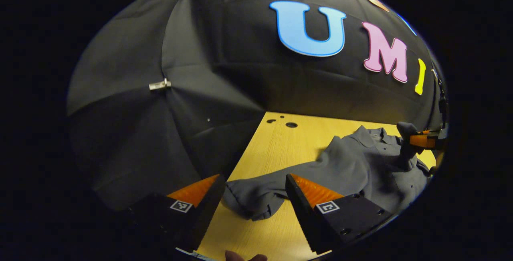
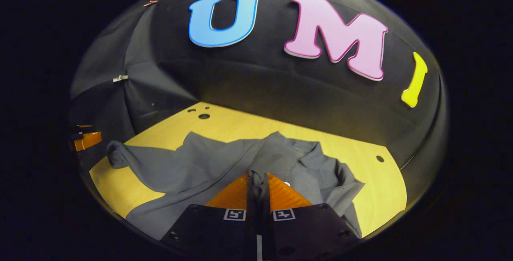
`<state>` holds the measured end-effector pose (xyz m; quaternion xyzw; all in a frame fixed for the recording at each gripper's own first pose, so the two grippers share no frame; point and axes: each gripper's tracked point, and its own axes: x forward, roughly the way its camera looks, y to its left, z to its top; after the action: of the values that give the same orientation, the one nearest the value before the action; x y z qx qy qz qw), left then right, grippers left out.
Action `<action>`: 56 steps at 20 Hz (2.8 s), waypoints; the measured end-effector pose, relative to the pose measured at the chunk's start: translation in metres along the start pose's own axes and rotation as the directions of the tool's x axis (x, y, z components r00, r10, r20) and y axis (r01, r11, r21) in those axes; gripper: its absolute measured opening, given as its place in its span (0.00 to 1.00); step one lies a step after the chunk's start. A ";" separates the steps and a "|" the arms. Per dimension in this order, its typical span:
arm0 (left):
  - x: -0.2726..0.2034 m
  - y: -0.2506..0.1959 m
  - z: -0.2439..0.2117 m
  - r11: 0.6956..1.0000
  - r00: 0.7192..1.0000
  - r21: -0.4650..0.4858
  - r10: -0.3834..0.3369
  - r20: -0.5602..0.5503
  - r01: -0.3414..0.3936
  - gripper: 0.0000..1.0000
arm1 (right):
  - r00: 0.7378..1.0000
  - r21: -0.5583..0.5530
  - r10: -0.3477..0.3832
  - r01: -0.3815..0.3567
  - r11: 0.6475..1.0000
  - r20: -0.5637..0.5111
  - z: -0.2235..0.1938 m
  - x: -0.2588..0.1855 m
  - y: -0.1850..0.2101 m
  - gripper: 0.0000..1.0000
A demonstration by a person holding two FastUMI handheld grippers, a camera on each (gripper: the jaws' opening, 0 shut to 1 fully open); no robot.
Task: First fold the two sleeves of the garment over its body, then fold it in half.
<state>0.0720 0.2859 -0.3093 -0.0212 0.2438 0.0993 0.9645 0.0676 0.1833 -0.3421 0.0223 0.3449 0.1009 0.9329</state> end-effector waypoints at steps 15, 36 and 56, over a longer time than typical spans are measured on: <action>0.065 0.020 -0.082 0.993 0.959 -0.071 0.067 -0.276 -0.090 0.96 | 0.965 0.281 0.255 -0.229 0.932 -0.060 -0.015 -0.016 0.061 0.71; 0.028 -0.036 0.025 0.999 0.999 -0.034 0.005 -0.034 -0.006 0.06 | 0.997 0.362 -0.045 0.064 0.930 -0.060 -0.066 -0.129 -0.104 0.71; -0.070 -0.335 0.145 0.908 0.894 0.116 -0.417 0.161 0.403 0.06 | 0.993 0.437 -0.092 0.118 0.892 -0.080 -0.110 -0.167 -0.191 0.85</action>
<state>0.1468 -0.0423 -0.1508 -0.0247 0.1482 -0.1145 0.9820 -0.0945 -0.0407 -0.3403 0.2112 0.3860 -0.0296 0.8975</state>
